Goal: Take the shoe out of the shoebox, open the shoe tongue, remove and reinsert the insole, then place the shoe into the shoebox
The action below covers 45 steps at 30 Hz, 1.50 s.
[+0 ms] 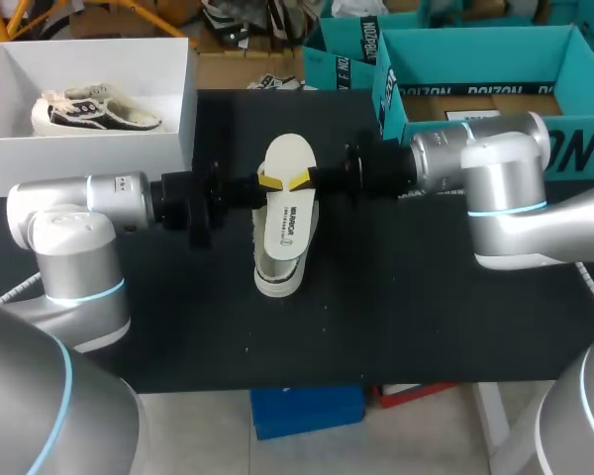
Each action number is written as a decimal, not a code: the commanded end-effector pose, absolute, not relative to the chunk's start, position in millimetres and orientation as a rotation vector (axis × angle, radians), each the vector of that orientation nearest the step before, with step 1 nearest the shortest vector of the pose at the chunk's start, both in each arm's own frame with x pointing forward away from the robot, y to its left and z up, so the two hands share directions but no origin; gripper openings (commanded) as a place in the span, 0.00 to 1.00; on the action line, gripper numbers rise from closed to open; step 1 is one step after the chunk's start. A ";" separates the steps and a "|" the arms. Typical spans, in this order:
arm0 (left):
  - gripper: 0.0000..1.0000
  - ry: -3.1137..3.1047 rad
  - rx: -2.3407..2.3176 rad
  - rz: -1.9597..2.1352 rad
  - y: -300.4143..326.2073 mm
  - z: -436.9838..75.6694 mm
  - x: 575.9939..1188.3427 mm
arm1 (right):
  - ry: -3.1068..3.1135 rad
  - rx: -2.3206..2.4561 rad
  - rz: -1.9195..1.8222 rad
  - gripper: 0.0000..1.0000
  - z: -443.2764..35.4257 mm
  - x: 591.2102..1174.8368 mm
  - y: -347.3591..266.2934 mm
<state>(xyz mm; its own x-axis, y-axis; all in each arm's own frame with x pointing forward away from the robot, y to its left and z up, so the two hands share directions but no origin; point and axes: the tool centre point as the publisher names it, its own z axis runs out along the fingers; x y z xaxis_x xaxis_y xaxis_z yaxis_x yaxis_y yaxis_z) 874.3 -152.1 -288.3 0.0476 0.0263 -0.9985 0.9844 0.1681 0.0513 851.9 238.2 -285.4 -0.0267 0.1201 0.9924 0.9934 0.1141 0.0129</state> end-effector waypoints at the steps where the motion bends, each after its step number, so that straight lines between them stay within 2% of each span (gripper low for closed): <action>1: 0.03 1.270 1.129 -1.039 -158.4 -290.9 877.1 | -1.366 -1.204 -1.077 0.00 -284.7 851.9 239.0; 2: 0.00 1.268 1.130 -1.043 -160.0 -291.2 877.1 | -1.366 -1.204 -1.077 0.00 -284.7 851.9 239.0; 9: 0.00 1.266 1.154 -1.050 -162.2 -289.8 875.7 | -1.367 -1.208 -1.080 0.00 -284.5 852.0 238.5; 10: 0.00 1.273 1.161 -1.049 -161.5 -289.1 875.2 | -1.366 -1.215 -1.083 0.98 -284.3 852.3 237.7; 24: 0.00 1.475 1.270 -1.066 -149.2 -272.8 850.0 | -1.357 -1.392 -1.117 1.00 -275.0 832.3 207.5; 45: 0.00 1.725 1.436 -1.082 -121.0 -270.9 786.5 | -1.312 -1.714 -1.188 1.00 -244.7 763.9 143.8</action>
